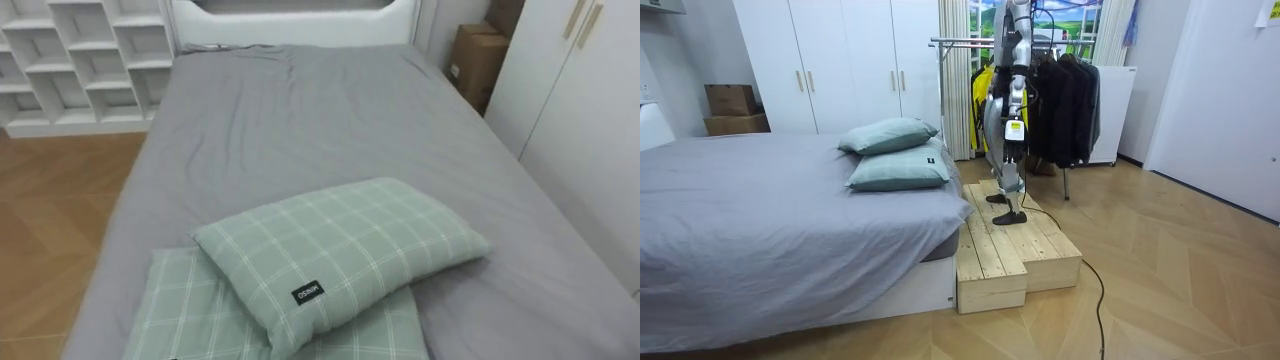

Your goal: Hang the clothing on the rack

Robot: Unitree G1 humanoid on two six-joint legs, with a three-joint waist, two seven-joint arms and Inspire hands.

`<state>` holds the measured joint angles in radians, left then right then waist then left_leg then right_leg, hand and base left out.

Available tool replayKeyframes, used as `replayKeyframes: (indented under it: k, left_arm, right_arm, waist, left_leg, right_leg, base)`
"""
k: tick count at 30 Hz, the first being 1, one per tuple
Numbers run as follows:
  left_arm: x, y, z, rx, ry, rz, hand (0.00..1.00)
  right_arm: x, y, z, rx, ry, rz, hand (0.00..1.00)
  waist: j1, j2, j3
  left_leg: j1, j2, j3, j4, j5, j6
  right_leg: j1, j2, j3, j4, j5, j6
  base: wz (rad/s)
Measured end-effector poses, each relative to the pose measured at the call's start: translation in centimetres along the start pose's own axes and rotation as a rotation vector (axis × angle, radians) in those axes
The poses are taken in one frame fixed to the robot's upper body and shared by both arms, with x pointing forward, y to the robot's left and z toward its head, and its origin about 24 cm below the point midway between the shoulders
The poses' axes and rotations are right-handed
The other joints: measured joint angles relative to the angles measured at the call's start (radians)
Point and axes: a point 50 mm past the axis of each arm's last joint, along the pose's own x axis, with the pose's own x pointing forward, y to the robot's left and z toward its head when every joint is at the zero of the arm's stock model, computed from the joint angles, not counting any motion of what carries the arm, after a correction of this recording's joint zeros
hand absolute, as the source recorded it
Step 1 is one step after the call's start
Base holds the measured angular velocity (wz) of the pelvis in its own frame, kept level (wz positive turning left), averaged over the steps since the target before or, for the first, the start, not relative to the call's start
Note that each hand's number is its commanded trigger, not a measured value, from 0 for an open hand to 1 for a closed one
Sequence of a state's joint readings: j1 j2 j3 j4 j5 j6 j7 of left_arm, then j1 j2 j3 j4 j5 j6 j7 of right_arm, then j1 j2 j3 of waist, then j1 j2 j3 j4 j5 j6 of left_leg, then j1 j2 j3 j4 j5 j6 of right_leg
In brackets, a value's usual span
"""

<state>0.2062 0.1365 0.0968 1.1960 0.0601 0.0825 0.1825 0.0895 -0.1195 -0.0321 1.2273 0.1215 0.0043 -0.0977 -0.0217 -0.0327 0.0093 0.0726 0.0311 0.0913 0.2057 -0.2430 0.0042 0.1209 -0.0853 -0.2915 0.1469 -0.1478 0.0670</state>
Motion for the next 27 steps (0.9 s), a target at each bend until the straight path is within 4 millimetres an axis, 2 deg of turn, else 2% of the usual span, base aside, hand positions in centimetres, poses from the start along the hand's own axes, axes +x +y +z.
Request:
replayKeyframes:
  k: [3,7,12,20,26,27]
  left_arm:
    - [0.0,-0.2,0.7,0.014,-0.018,-0.017,0.00]
    - [0.0,-0.4,0.7,0.025,-0.020,-0.023,0.00]
    - [0.0,-0.5,0.7,0.110,-0.032,-0.024,0.00]
    - [-0.1,-0.9,0.5,0.256,-0.031,-0.046,0.00]
    - [-0.1,-1.2,0.3,0.310,-0.015,-0.071,0.00]
    - [-0.1,-1.3,0.3,0.314,-0.013,-0.077,0.00]
  right_arm:
    - [0.0,0.0,-0.3,-0.007,0.011,0.028,0.00]
    - [-0.1,0.2,-0.8,-0.006,0.026,0.053,0.00]
    - [-0.1,0.2,-1.0,-0.004,0.032,0.051,0.00]
    - [-0.1,-0.1,-0.8,-0.015,0.028,0.042,0.00]
    - [-0.1,0.0,-0.8,-0.022,0.033,0.042,0.00]
    - [-0.1,0.0,-0.8,-0.023,0.033,0.041,0.00]
  waist:
    - [-0.001,-0.005,-0.0033]
    - [-0.001,-0.009,-0.0045]
    - [-0.001,-0.001,-0.0050]
    - [-0.001,0.022,-0.0047]
    - [-0.003,0.024,-0.0040]
    - [-0.004,0.024,-0.0039]
  left_leg:
    - [-0.011,-0.002,-0.019,-0.001,0.008,-0.003]
    - [-0.016,-0.003,-0.040,0.001,0.011,-0.007]
    - [-0.034,-0.007,-0.069,0.018,0.011,-0.007]
    - [-0.046,-0.009,-0.090,0.035,0.012,-0.007]
    - [-0.047,-0.013,-0.107,0.052,0.012,-0.008]
    - [-0.047,-0.013,-0.108,0.053,0.012,-0.009]
  right_leg:
    - [0.000,0.002,0.018,-0.008,0.000,0.001]
    - [0.009,0.004,0.013,-0.013,-0.001,0.001]
    - [0.013,0.005,0.013,-0.013,-0.001,0.001]
    - [0.020,0.005,0.014,-0.013,-0.001,0.001]
    - [0.037,0.004,0.023,-0.013,-0.012,0.017]
    - [0.038,0.004,0.040,-0.013,-0.015,0.020]
  base:
    - [0.20]
    - [0.15]
    - [0.17]
    - [0.08]
    - [0.09]
    - [0.00]
